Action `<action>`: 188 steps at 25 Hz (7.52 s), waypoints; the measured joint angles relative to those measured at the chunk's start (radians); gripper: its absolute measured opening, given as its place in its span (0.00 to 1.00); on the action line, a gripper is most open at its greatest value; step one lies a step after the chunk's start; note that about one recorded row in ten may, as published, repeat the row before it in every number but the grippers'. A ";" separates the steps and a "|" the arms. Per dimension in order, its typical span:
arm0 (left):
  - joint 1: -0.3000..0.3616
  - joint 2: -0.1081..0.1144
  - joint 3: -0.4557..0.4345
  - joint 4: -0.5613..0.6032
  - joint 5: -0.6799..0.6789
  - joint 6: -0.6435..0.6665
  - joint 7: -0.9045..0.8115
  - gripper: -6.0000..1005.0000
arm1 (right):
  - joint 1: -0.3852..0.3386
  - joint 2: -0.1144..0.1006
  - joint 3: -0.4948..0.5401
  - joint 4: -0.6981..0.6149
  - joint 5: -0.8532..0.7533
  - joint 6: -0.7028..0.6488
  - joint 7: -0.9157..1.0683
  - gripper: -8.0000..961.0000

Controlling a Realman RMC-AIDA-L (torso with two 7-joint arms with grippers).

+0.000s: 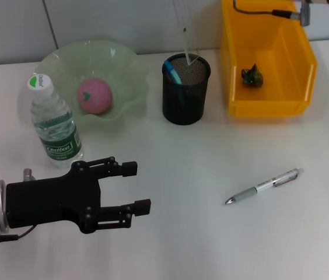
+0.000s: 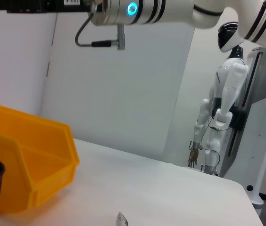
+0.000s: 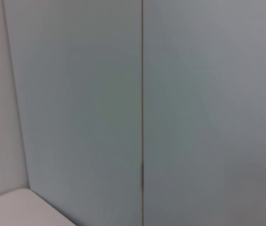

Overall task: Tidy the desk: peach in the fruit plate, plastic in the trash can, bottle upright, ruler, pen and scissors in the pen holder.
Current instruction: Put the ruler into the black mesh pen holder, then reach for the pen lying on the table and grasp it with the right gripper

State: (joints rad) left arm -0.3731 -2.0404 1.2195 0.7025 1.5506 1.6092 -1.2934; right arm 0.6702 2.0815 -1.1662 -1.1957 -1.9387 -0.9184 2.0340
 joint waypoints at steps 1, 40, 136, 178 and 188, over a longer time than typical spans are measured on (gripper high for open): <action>-0.001 0.000 0.000 0.000 0.000 0.000 0.000 0.78 | -0.003 0.000 0.000 0.013 0.025 0.005 -0.025 0.41; 0.008 -0.002 0.000 0.000 0.000 0.014 0.006 0.78 | 0.084 -0.005 0.020 0.366 0.173 0.138 -0.295 0.46; 0.016 -0.022 -0.048 -0.010 0.008 -0.024 0.072 0.78 | 0.215 -0.007 -0.167 0.236 -0.861 -0.727 -0.366 0.66; 0.008 -0.024 -0.044 -0.040 -0.001 -0.038 0.051 0.78 | 0.206 0.002 -0.274 0.312 -0.833 -0.613 -0.461 0.40; 0.013 -0.026 -0.044 -0.026 -0.001 -0.034 0.038 0.78 | 0.201 0.001 -0.274 0.312 -0.833 -0.612 -0.475 0.34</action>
State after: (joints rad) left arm -0.3604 -2.0662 1.1750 0.6765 1.5492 1.5756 -1.2555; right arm 0.8712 2.0830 -1.4404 -0.8835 -2.7718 -1.5308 1.5589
